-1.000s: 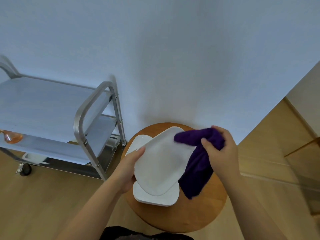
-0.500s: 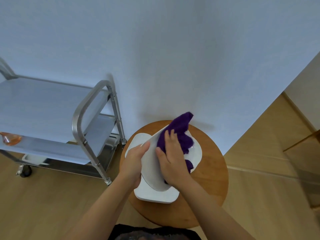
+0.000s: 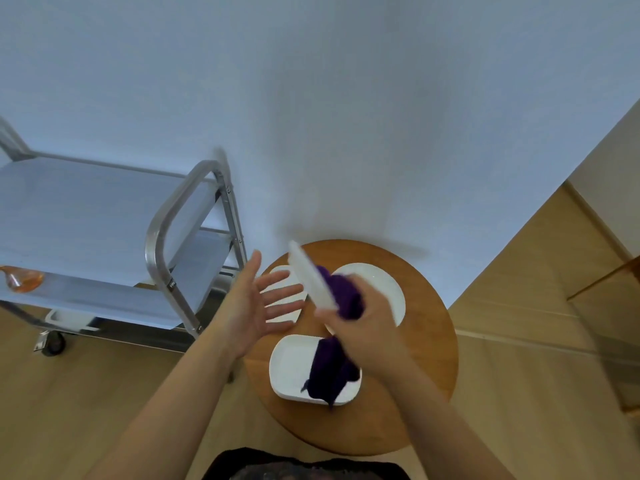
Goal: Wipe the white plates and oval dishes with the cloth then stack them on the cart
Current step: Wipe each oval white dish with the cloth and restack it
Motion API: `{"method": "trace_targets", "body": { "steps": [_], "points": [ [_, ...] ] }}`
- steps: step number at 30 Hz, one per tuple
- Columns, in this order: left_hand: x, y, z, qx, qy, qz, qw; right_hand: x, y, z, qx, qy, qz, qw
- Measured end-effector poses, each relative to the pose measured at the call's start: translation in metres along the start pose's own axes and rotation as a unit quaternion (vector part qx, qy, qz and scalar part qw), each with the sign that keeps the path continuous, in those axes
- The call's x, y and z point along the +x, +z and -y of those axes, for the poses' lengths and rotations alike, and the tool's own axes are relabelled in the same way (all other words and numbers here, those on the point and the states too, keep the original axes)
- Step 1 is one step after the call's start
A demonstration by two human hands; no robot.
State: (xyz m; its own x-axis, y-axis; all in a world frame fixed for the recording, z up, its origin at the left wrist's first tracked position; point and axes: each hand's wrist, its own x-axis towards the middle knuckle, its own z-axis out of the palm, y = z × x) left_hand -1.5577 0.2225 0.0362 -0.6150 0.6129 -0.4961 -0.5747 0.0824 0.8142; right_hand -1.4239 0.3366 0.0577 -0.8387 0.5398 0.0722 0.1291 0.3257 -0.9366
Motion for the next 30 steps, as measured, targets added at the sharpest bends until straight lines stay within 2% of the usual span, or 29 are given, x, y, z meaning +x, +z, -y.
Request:
{"method": "trace_targets", "body": {
  "steps": [2,3,5,6,8,11,14,16,19,21,22,24,26,28,30],
  "points": [
    [0.003,-0.006,0.007,0.084,0.0,-0.086,0.993,0.011,-0.02,0.007,0.185,0.072,-0.02,0.98],
    [0.003,-0.008,0.011,0.078,-0.009,-0.092,0.993,0.014,-0.028,0.008,0.267,0.089,-0.023,0.959],
    [0.008,-0.013,0.023,-0.078,-0.046,0.016,0.996,0.017,-0.036,0.009,0.385,0.12,-0.029,0.914],
    [0.009,-0.014,0.027,-0.156,-0.05,0.064,0.984,0.017,-0.037,0.008,0.419,0.134,-0.032,0.897],
    [0.011,-0.017,0.029,-0.228,-0.03,0.108,0.967,0.015,-0.041,0.005,0.443,0.159,-0.042,0.881],
    [0.012,-0.019,0.019,-0.229,0.03,0.085,0.969,0.015,-0.048,-0.003,0.413,0.213,-0.085,0.881],
    [0.012,-0.024,-0.001,-0.166,0.07,0.056,0.982,0.018,-0.051,-0.015,0.344,0.256,-0.205,0.88],
    [0.011,-0.02,-0.011,-0.073,0.089,0.013,0.993,0.02,-0.051,-0.01,0.307,0.211,-0.248,0.894],
    [0.009,-0.003,-0.016,0.081,0.096,-0.046,0.991,0.023,-0.041,0.01,0.233,0.128,-0.169,0.949],
    [0.006,0.011,-0.018,0.156,0.105,-0.017,0.982,0.029,-0.031,0.019,0.078,0.084,-0.076,0.99],
    [0.003,0.017,-0.02,0.175,0.11,0.022,0.978,0.033,-0.028,0.024,0.004,0.061,-0.014,0.998],
    [-0.003,0.024,-0.025,0.191,0.106,0.121,0.968,0.041,-0.027,0.029,-0.098,0.029,0.127,0.987],
    [-0.01,0.024,-0.031,0.206,0.093,0.194,0.954,0.05,-0.037,0.033,-0.167,0.012,0.242,0.956],
    [-0.014,0.02,-0.035,0.232,0.098,0.225,0.941,0.058,-0.046,0.035,-0.174,-0.003,0.31,0.935],
    [-0.018,0.018,-0.038,0.242,0.101,0.233,0.936,0.061,-0.048,0.033,-0.149,-0.011,0.33,0.932]
  ]
}}
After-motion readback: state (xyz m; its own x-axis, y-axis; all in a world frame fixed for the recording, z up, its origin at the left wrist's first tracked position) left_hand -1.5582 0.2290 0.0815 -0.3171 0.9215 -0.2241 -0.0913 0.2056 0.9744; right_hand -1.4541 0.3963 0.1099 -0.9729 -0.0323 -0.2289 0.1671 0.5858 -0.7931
